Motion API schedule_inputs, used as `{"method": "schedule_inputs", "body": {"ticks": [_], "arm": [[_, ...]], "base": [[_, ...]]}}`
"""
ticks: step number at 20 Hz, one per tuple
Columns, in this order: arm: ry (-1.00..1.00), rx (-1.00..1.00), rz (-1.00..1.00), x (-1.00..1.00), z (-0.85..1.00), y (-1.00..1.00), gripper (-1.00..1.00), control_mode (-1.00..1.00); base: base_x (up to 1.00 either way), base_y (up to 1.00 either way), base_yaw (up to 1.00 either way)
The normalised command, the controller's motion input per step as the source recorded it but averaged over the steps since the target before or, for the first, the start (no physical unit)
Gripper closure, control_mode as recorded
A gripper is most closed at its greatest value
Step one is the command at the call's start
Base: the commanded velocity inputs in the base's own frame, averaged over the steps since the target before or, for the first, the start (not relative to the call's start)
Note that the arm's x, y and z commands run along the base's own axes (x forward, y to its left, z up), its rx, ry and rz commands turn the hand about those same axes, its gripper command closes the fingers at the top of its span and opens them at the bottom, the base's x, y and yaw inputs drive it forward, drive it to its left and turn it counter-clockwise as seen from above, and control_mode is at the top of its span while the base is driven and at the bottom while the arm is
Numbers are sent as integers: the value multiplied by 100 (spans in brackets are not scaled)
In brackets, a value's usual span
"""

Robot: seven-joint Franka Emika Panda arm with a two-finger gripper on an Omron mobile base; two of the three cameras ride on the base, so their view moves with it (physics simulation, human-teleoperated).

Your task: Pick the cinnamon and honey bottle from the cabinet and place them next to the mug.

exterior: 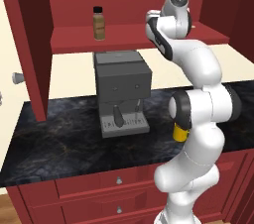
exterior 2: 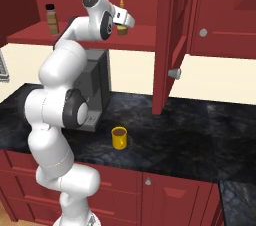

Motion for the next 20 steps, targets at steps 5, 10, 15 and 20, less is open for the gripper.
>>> {"method": "schedule_inputs", "body": {"ticks": [5, 10, 15, 20], "arm": [[0, 0, 0, 10, 0, 0, -100, -100], [0, 0, 0, 16, -1, 0, -100, -100], [0, 0, 0, 3, -2, 0, -100, -100], [0, 0, 0, 0, 0, 0, -100, -100]], "base": [[0, 0, 0], [0, 0, 0], [0, 0, 0], [0, 0, 0]]}}
